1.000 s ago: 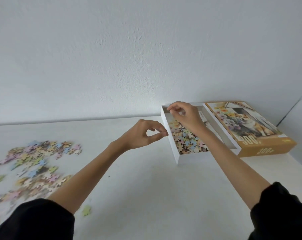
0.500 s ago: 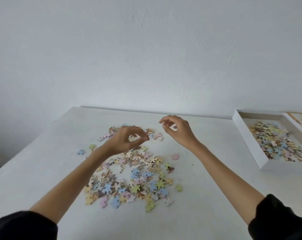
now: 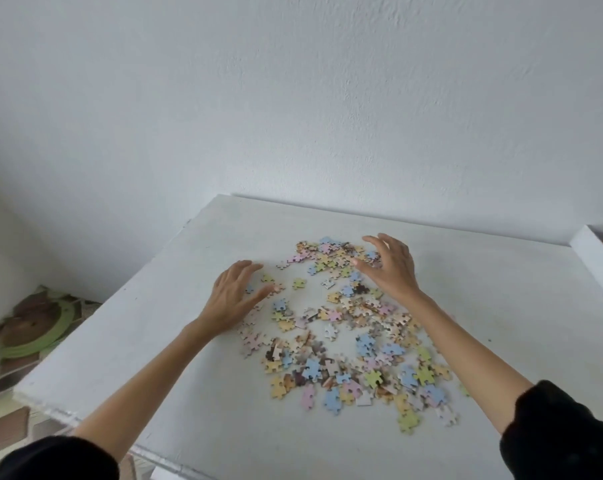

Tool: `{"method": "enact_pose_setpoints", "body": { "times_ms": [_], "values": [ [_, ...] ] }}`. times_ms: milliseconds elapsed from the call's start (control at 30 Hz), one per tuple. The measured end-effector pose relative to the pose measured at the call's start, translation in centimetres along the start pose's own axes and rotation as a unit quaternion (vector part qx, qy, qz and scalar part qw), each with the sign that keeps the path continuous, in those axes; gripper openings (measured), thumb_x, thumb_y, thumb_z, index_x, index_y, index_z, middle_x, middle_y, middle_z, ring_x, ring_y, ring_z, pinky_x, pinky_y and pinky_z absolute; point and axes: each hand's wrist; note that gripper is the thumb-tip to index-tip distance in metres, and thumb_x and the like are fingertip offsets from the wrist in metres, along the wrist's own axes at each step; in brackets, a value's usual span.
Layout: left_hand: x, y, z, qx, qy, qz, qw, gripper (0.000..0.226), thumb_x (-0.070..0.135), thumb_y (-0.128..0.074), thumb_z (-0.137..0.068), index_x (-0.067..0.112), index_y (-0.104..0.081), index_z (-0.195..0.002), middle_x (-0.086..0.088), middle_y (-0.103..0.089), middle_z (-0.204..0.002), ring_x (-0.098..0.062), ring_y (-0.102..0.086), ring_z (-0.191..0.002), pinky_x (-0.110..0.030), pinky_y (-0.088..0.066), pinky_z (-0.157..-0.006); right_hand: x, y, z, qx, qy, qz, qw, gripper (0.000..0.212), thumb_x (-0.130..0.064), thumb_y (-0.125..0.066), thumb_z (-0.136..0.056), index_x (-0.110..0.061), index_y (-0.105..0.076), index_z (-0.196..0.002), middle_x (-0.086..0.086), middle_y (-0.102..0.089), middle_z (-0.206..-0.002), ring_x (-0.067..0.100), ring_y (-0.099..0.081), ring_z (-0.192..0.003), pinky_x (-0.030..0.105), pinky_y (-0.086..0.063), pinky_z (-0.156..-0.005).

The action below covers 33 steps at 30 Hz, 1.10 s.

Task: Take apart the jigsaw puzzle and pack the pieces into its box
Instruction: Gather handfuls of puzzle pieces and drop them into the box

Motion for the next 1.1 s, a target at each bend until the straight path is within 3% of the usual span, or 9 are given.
{"method": "enact_pose_setpoints", "body": {
  "times_ms": [133,233,333,467,567,700,800,933,1100],
  "values": [
    [0.6,-1.4,-0.4,-0.028,-0.023,-0.015,0.999,0.094,0.081,-0.006,-0.075,0.021,-0.018,-0.146,-0.003,-0.018,-0.154,-0.017,-0.017,-0.142,-0.038,-0.013,-0.118,0.8,-0.6,-0.3,-0.102,0.024,0.081,0.991,0.072,-0.069,-0.027,-0.084,-0.027,-0.024,-0.143,0.003,-0.019,-0.153,0.022,-0.016,-0.141,0.040,-0.011,-0.115],
    [2.1,-2.4,-1.1,-0.058,-0.050,-0.021,0.997,0.095,0.080,-0.005,-0.075,0.021,-0.007,-0.149,0.000,-0.008,-0.157,-0.013,-0.007,-0.144,-0.031,-0.004,-0.117,0.0,-0.8,0.7,-0.121,0.072,0.066,0.988,0.097,-0.084,-0.005,-0.067,-0.028,-0.021,-0.144,-0.001,-0.019,-0.153,0.019,-0.016,-0.141,0.036,-0.011,-0.113],
    [3.7,-2.9,-2.0,-0.098,-0.085,0.057,0.990,0.094,0.082,-0.011,-0.074,0.024,-0.007,-0.148,0.004,-0.010,-0.156,-0.009,-0.016,-0.140,-0.026,-0.010,-0.114,-1.0,-0.8,1.8,-0.132,0.087,0.032,0.987,0.087,-0.077,-0.022,-0.073,-0.026,-0.023,-0.144,-0.001,-0.022,-0.152,0.018,-0.019,-0.140,0.034,-0.014,-0.112],
    [4.4,-2.4,-5.0,-0.061,-0.058,0.185,0.979,0.093,0.081,-0.017,-0.074,0.021,-0.023,-0.144,0.000,-0.025,-0.149,-0.006,-0.031,-0.126,-0.029,-0.026,-0.106,-1.2,0.0,0.9,-0.093,0.055,-0.071,0.992,0.052,-0.043,-0.045,-0.092,-0.023,-0.034,-0.139,0.001,-0.033,-0.146,0.018,-0.030,-0.134,0.037,-0.026,-0.108],
    [4.0,-1.8,-8.5,-0.038,-0.021,0.211,0.976,0.081,0.069,-0.019,-0.082,0.015,-0.034,-0.141,-0.006,-0.035,-0.145,-0.014,-0.035,-0.130,-0.030,-0.027,-0.105,-0.7,0.4,-1.1,-0.103,0.027,-0.075,0.991,0.046,-0.034,-0.042,-0.095,-0.023,-0.034,-0.139,0.000,-0.034,-0.146,0.018,-0.027,-0.136,0.037,-0.024,-0.108],
    [4.1,-2.1,-11.5,-0.095,-0.012,0.227,0.969,0.052,0.041,-0.023,-0.100,0.013,-0.032,-0.143,-0.007,-0.032,-0.150,-0.021,-0.029,-0.138,-0.031,-0.020,-0.110,-0.5,0.1,-3.1,-0.157,0.014,-0.041,0.987,0.046,-0.026,-0.035,-0.097,-0.020,-0.028,-0.143,0.003,-0.028,-0.150,0.018,-0.019,-0.140,0.036,-0.015,-0.112],
    [4.8,-2.9,-12.6,-0.132,-0.031,0.198,0.971,0.049,0.040,-0.020,-0.100,0.020,-0.030,-0.144,-0.002,-0.029,-0.152,-0.017,-0.024,-0.140,-0.033,-0.013,-0.115,-0.1,-0.5,-3.3,-0.150,0.039,-0.007,0.988,0.044,-0.023,-0.031,-0.099,-0.018,-0.028,-0.143,-0.001,-0.024,-0.152,0.016,-0.014,-0.142,0.030,-0.008,-0.113],
    [4.9,-3.6,-12.7,-0.160,-0.092,0.122,0.975,0.062,0.057,-0.011,-0.092,0.028,-0.027,-0.144,0.005,-0.026,-0.153,-0.009,-0.016,-0.142,-0.029,-0.004,-0.115,1.1,-1.2,-2.1,-0.134,0.076,0.030,0.988,0.043,-0.026,-0.027,-0.100,-0.019,-0.028,-0.143,-0.004,-0.025,-0.152,0.012,-0.013,-0.142,0.028,-0.006,-0.114],
    [4.9,-3.5,-10.9,-0.178,-0.124,0.114,0.970,0.045,0.041,-0.022,-0.100,0.030,-0.030,-0.143,0.007,-0.027,-0.152,0.000,-0.018,-0.134,-0.024,-0.007,-0.109,1.2,-1.1,0.0,-0.149,0.085,0.012,0.985,0.043,-0.026,-0.029,-0.100,-0.022,-0.029,-0.142,-0.006,-0.023,-0.152,0.011,-0.011,-0.142,0.032,-0.007,-0.117]
  ]
}}
Point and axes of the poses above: each hand's wrist, its own z-axis away from the middle knuckle, its own y-axis out of the back of the hand, x = y × z
